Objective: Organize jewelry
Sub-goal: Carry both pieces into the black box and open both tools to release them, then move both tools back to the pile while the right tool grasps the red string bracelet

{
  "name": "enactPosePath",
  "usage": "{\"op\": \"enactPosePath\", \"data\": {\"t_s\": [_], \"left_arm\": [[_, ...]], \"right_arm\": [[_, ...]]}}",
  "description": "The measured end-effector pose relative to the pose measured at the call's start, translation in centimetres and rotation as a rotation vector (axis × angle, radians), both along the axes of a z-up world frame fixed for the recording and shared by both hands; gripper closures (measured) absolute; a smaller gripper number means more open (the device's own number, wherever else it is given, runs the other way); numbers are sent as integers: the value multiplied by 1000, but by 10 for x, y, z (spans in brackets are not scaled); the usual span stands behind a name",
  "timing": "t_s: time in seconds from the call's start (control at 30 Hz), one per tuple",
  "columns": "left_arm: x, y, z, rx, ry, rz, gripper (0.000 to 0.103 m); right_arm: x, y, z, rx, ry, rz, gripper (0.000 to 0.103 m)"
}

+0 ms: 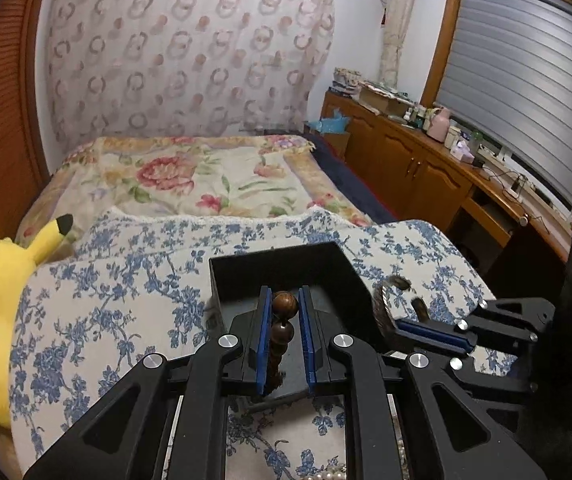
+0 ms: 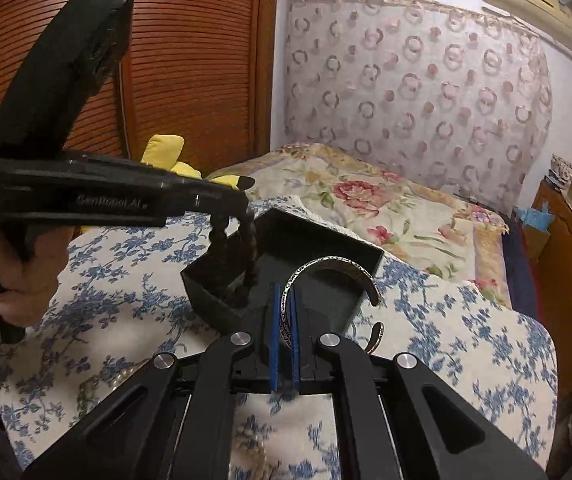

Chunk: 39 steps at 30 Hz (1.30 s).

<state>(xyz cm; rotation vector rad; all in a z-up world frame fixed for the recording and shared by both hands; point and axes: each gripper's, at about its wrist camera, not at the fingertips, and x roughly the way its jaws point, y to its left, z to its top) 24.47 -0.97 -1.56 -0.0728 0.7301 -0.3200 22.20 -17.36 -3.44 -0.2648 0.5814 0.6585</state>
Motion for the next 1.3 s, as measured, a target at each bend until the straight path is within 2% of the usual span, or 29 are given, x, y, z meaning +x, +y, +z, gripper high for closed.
{"op": "enactPosePath", "data": {"t_s": [0.3,0.37,0.47,0.73,1.0,1.3], "left_arm": [[-11,15,1,25,-27,33,81],[-16,20,-1,24,-25,41,80],[-23,26,-5,34,-29,50,74],[-50,34,-20,51,-29,58,69],[-81,37,-41,33,5,35,66],[-114,28,-57,43,38,11,59]], "right_arm": [[24,17,-3,-10,35,25,97],[26,20,-5,-11,52,30,97],[30,25,-10,-23,70,29,95],[27,21,-9,-16,78,4,93],[-21,-2,0,-6,56,-17,93],[-75,-33,-23,3,114,-70,92]]}}
